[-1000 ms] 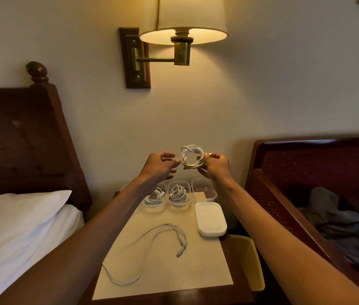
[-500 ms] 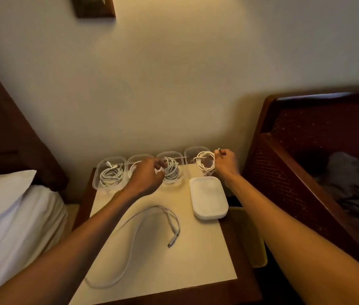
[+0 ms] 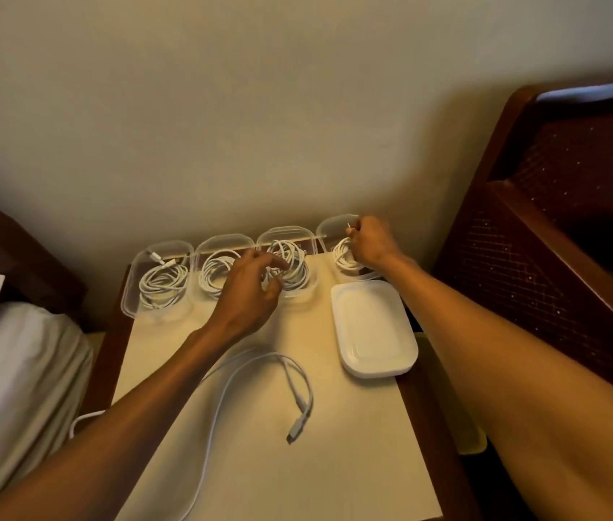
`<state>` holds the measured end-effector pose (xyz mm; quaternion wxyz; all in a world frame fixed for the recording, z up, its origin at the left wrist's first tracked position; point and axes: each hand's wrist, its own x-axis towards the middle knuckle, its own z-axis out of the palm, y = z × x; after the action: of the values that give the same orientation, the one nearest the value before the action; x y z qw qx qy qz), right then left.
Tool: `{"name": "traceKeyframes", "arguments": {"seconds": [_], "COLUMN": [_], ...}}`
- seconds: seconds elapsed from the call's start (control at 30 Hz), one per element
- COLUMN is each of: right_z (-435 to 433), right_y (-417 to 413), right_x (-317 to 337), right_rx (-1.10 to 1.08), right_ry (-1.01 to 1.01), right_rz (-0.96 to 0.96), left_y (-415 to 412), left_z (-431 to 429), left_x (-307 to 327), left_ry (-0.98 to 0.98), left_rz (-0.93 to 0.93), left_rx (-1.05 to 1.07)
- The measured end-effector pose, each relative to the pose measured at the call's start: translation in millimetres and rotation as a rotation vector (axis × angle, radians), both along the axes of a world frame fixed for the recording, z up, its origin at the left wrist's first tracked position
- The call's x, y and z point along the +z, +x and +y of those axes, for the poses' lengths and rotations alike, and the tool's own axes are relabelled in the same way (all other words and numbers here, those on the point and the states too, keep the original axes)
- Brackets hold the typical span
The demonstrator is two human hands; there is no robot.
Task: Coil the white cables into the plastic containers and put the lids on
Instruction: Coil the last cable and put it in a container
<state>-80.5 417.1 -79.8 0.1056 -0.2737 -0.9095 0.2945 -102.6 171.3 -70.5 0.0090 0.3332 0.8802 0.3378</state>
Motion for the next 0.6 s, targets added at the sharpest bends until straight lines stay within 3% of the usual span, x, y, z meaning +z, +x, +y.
{"name": "traceKeyframes", "arguments": {"seconds": [0.13,0.23,0.37,0.5,0.6], "right_z": [-3,-1,-5,-16,-41], "right_y": [1,0,3,16,33], "right_x": [-9,-17,-17,-1,24], "right_rx": [0.008,0.048,0.031,0.059,0.070], "right_ry": [0.251,0.206,-0.008,0.071,0.067], "right_rz": [0.007,-0.028,0.038,0.086,0.276], "left_y": [-4,-3,0,6,20], "left_z": [-2,-4,-12,-24,-37], "left_x": [-1,1,13,30,47], "left_ry": [0.008,0.006,0.028,0.038,0.048], "left_rz": [-0.010,-0.016,-0.039,-0.027,-0.030], "left_rx": [0.006,0.010,0.000,-0.015,-0.032]}}
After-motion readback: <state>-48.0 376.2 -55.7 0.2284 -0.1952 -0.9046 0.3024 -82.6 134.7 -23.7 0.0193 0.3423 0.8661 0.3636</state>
